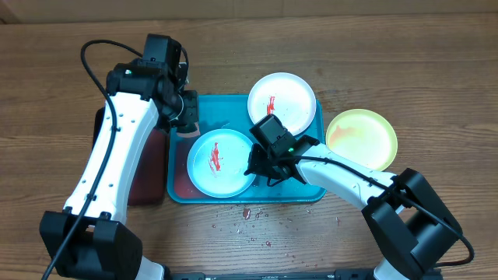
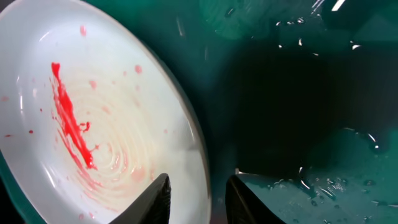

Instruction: Clean dirty plates on tray and stack at the side

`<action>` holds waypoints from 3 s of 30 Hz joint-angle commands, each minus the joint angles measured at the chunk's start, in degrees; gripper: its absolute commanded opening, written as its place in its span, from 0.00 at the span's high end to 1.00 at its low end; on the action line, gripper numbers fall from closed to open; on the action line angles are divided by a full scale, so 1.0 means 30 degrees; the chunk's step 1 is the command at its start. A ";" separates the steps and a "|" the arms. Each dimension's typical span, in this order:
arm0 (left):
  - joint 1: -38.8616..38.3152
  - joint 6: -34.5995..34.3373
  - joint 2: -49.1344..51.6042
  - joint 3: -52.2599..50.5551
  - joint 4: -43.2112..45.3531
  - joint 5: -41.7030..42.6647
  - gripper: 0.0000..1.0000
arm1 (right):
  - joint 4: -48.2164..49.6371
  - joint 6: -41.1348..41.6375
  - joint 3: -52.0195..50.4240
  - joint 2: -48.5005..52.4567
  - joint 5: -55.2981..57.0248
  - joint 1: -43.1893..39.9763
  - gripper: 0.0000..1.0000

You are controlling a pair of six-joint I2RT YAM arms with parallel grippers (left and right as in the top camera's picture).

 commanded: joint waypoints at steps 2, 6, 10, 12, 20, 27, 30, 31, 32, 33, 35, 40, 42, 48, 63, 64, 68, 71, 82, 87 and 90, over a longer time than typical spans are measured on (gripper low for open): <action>-0.0634 0.0328 0.0488 -0.0066 0.0153 0.0415 0.96 | -0.0138 0.1596 0.0342 0.0401 0.0444 -0.0102 0.69; -0.1042 0.1304 0.1239 -0.0073 0.0138 0.0415 0.96 | -0.0240 0.2659 0.0342 0.1005 0.0233 -0.0095 0.73; -0.1268 0.1880 0.2164 -0.0073 0.0117 0.0437 0.96 | -0.0168 0.2696 0.0342 0.1056 0.0168 -0.0095 0.87; -0.1362 0.2317 0.2754 -0.0073 0.0066 0.0517 0.96 | -0.0044 0.2696 0.0342 0.1056 0.0160 -0.0095 0.96; -0.2025 0.4284 0.5472 -0.0080 0.0007 0.1435 0.96 | 0.0248 0.2601 0.0342 0.1056 0.0306 -0.0124 0.96; -0.2754 0.5304 0.7308 -0.0721 -0.0262 0.0867 0.96 | 0.0306 0.2244 0.0342 0.1056 0.0291 -0.0124 0.96; -0.2783 0.3432 0.7162 -0.2164 0.0648 -0.1166 0.95 | 0.0306 0.2178 0.0342 0.1056 0.0291 -0.0131 0.96; -0.2754 0.2943 0.7067 -0.2732 0.1158 -0.1610 0.96 | 0.0299 0.2164 0.0342 0.1056 0.0291 -0.0131 0.96; -0.2732 0.2710 0.6943 -0.3235 0.1632 -0.1763 0.96 | 0.0299 0.2106 0.0342 0.1056 0.0277 -0.0124 0.96; -0.2696 0.2441 0.6798 -0.3796 0.2222 -0.1858 0.96 | 0.0306 0.2047 0.0342 0.1056 0.0226 -0.0131 0.96; -0.2652 0.2004 0.6368 -0.5056 0.3570 -0.1865 0.95 | 0.0306 0.2025 0.0342 0.1056 0.0153 -0.0124 0.96; -0.2652 0.1515 0.4860 -0.7949 0.7337 -0.1858 0.96 | 0.0321 0.2033 0.0342 0.1056 0.0080 -0.0124 0.96; -0.2652 0.1377 0.4430 -0.8415 0.8393 -0.1858 0.96 | 0.0313 0.2033 0.0342 0.1056 0.0073 -0.0131 0.96; -0.2652 0.1370 0.4342 -0.8408 1.1613 -0.2076 0.96 | 0.0364 0.2025 0.0342 0.1056 -0.0066 -0.0124 0.96; -0.2659 0.3075 0.4357 -0.8408 1.1956 0.1625 0.96 | 0.0612 0.1370 0.0342 0.1056 -0.0554 -0.0124 0.96; -0.2667 0.4386 0.4357 -0.8408 1.1613 0.3082 0.96 | 0.0860 0.0911 0.0342 0.1056 -0.1027 -0.0124 0.96; -0.2674 0.8240 0.4357 -0.8408 1.0149 0.7366 0.96 | 0.1545 -0.0452 0.0342 0.1056 -0.2412 -0.0051 0.96; -0.2696 0.9515 0.4357 -0.8408 0.9763 0.9173 0.96 | 0.1807 -0.0896 0.0342 0.1056 -0.2769 0.0189 0.96; -0.2892 0.5421 0.4357 -0.8393 1.1723 0.3140 0.96 | 0.2288 -0.1362 0.0342 0.1056 -0.2914 0.0641 0.96; -0.2871 -0.2951 0.4357 -0.8386 0.9989 -0.8269 0.96 | 0.2229 -0.1355 0.0342 0.1056 -0.2703 0.0627 0.96; -0.2871 -0.5530 0.4357 -0.8386 0.8531 -1.1876 0.96 | 0.2229 -0.1355 0.0350 0.1056 -0.2703 0.0627 0.96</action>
